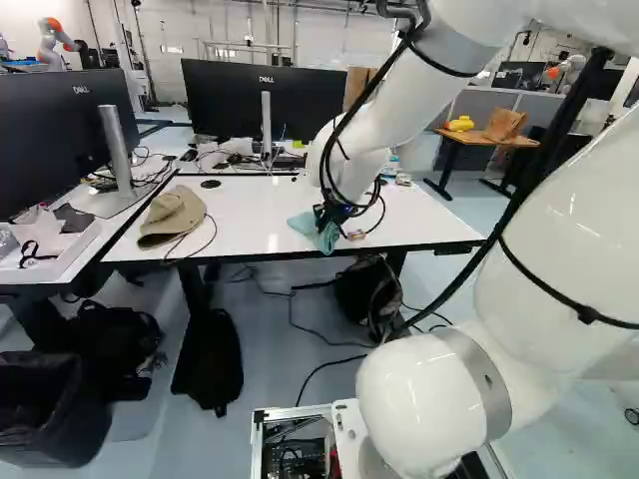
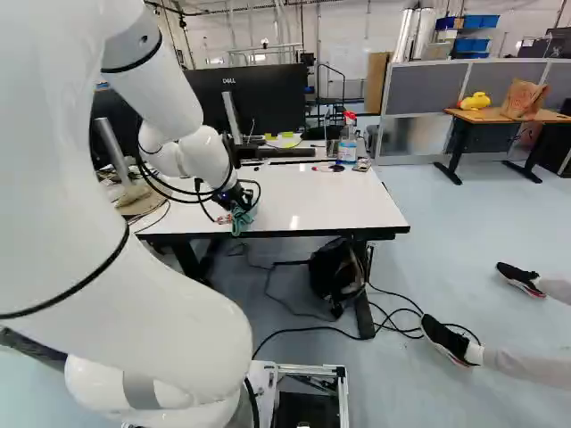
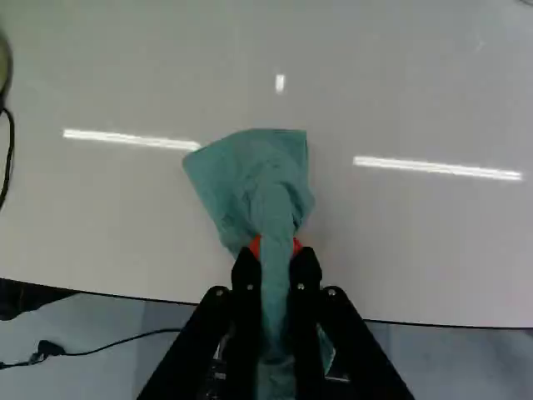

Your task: Clean the table with the green towel

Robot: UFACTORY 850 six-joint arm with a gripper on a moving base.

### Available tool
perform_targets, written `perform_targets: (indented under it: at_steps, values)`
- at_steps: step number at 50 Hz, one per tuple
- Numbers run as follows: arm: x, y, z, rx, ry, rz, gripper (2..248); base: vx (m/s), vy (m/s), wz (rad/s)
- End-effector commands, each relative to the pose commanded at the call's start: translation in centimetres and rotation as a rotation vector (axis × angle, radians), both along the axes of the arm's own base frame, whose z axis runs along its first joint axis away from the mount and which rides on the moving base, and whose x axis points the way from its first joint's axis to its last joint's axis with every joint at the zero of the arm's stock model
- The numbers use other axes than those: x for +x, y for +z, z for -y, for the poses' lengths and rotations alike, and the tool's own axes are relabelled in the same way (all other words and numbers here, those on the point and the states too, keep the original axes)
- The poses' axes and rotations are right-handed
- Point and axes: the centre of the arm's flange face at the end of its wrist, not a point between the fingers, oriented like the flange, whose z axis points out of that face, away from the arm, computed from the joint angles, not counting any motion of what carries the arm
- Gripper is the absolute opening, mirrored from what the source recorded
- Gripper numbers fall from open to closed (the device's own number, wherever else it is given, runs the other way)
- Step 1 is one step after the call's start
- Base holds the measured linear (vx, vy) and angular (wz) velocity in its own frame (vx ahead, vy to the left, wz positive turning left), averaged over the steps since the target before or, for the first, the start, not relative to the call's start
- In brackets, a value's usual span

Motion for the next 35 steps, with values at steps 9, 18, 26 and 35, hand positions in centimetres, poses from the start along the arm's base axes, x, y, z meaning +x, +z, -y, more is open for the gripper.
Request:
perform_targets:
  at_steps: [9, 18, 26, 35]
  values:
    - [-0.6, 1.0, 1.3, 0.003, -0.031, 0.028, 42, 0.000, 0.000, 0.000]
    - [-0.8, 1.5, 2.7, 0.004, -0.068, 0.041, 42, 0.000, 0.000, 0.000]
    - [-0.9, 1.5, 4.0, 0.003, -0.102, 0.041, 42, 0.000, 0.000, 0.000]
    - [-0.9, 1.4, 5.4, 0.003, -0.140, 0.041, 42, 0.000, 0.000, 0.000]
